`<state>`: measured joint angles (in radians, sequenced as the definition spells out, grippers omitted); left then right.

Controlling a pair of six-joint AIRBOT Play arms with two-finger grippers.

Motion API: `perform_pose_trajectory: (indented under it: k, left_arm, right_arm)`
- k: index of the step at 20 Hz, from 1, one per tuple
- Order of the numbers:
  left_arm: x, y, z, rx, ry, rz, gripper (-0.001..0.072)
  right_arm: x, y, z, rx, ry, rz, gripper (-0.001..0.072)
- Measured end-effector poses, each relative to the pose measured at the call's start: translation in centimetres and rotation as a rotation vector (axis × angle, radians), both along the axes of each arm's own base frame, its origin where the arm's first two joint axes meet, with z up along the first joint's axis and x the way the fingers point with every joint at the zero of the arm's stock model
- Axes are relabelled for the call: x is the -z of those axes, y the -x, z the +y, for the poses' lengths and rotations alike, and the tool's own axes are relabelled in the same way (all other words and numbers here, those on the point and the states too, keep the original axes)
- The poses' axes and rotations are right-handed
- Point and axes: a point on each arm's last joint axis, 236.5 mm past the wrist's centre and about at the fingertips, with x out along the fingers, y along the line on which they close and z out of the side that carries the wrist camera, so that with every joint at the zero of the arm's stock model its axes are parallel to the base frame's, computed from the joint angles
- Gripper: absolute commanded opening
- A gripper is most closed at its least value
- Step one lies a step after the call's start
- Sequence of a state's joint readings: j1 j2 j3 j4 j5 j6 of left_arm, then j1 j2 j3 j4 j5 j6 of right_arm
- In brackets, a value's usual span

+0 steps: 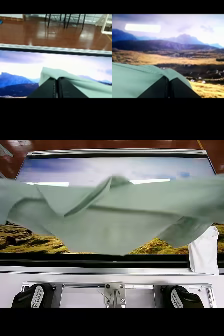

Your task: Fold the shirts.

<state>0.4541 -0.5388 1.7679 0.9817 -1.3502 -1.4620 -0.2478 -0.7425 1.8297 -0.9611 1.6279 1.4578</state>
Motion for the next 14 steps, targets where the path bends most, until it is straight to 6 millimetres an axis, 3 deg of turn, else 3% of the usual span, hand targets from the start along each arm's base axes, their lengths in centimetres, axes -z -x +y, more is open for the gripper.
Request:
perform_pose_trajectory:
  k: [2,4,7,10,14]
  left_arm:
    - [-1.6,1.7,-1.3,0.021,-0.006,-0.082,0.0038]
    - [-2.6,3.3,-1.8,0.010,-0.021,-0.139,0.0038]
    - [-0.3,4.1,1.1,-0.135,-0.034,-0.053,0.0039]
    - [2.4,4.7,3.0,-0.222,-0.034,0.058,0.0039]
    - [1.7,5.4,2.4,-0.212,-0.024,0.019,0.0040]
  right_arm:
    - [-0.7,1.6,1.7,-0.084,0.017,-0.041,0.0064]
    - [-1.7,2.6,2.2,-0.091,0.020,-0.094,0.0064]
    - [-1.6,2.5,-0.2,0.042,0.030,-0.089,0.0064]
    - [0.0,2.7,-1.6,0.108,0.042,-0.013,0.0064]
    - [-0.1,3.3,-0.8,0.067,0.047,-0.025,0.0064]
